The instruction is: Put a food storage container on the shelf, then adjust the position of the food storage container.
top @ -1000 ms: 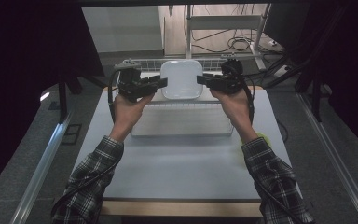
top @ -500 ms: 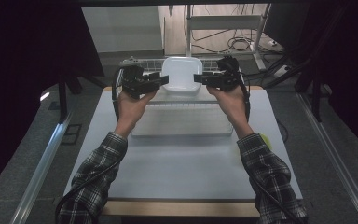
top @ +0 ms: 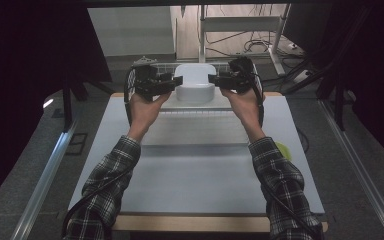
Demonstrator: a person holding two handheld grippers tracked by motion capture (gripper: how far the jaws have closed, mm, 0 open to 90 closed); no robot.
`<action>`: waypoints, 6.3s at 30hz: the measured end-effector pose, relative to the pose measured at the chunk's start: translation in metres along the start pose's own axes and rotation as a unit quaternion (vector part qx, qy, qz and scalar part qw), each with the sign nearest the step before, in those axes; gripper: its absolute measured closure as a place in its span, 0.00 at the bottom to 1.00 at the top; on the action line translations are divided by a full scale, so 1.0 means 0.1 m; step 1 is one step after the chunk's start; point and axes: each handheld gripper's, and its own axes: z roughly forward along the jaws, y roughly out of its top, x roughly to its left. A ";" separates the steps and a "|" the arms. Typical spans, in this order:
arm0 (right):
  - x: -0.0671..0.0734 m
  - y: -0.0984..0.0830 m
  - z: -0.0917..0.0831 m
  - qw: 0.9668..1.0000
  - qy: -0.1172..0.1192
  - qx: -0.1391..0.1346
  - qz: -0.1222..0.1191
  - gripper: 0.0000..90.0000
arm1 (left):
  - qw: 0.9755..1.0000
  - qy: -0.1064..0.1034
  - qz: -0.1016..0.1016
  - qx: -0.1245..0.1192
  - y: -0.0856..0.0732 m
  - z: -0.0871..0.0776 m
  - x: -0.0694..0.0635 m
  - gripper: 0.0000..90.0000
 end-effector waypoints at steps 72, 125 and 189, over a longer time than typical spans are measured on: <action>0.23 -1.52 -0.65 0.991 0.086 0.006 -0.106 0.00 | 0.988 -0.092 0.121 0.032 -1.44 -0.80 -0.41 0.05; 0.20 -2.57 -0.81 0.986 0.088 0.088 -0.110 0.03 | 0.981 -0.060 0.145 0.114 -2.45 -0.88 -0.47 0.01; -1.36 -2.38 -1.35 0.978 -0.188 0.077 0.038 1.00 | 0.983 -0.072 0.119 0.120 -2.48 -0.82 -0.38 0.02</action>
